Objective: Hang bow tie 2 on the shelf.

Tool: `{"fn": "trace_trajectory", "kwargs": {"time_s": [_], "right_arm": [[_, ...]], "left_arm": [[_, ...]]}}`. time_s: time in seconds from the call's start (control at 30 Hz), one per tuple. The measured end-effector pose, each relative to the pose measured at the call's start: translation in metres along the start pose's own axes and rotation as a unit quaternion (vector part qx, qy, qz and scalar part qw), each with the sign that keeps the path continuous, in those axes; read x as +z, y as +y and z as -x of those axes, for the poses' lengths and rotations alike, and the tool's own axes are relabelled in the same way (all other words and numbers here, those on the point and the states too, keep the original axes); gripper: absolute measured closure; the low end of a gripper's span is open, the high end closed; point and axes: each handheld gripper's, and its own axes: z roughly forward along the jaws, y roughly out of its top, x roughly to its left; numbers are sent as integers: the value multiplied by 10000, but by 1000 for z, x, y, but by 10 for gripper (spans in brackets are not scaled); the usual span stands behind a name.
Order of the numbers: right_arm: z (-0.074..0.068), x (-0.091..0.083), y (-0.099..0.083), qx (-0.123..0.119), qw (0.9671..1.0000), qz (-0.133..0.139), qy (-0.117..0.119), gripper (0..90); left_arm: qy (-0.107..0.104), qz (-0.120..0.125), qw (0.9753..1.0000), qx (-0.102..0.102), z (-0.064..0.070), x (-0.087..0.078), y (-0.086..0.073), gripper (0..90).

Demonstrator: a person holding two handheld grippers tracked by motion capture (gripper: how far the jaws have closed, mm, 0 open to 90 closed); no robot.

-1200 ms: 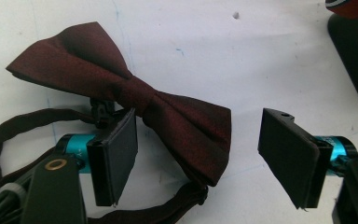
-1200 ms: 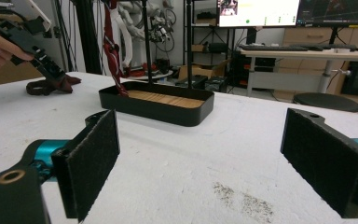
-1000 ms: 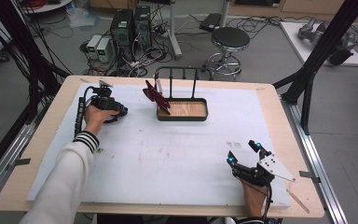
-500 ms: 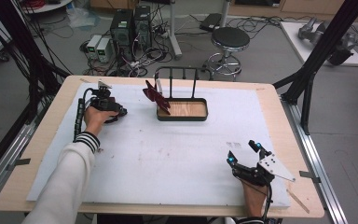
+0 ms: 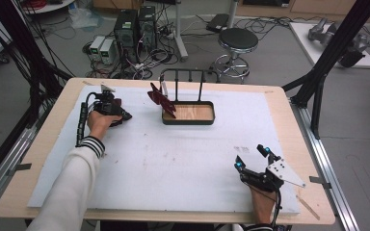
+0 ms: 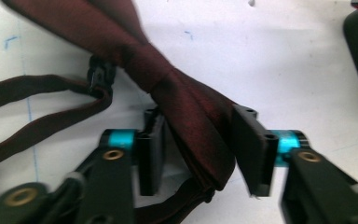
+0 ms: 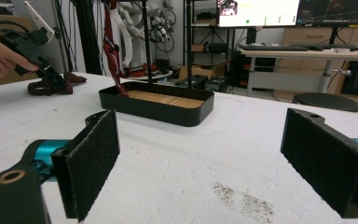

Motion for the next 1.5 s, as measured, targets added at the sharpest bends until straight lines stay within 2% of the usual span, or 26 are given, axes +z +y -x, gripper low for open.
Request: {"fn": "trace_trajectory", "kwargs": {"time_s": [0.33, 0.57, 0.87, 1.17, 1.5], "right_arm": [[0, 0, 0, -14, 10000, -2, 1, 108], [0, 0, 0, -22, 10000, 3, -2, 108], [0, 0, 0, -40, 10000, -2, -5, 108], [0, 0, 0, -44, 10000, 8, -8, 108], [0, 0, 0, -55, 10000, 9, -17, 108]], "left_arm": [[18, 159, 9997, 208, 1, -3, -3, 763], [81, 415, 9982, 431, 0, -10, -5, 789], [79, 543, 9970, 538, 0, -13, -8, 795], [-30, 819, 9936, 777, 5, -21, -12, 804], [-219, 1127, 9866, 1156, 16, -44, -14, 804]]}}
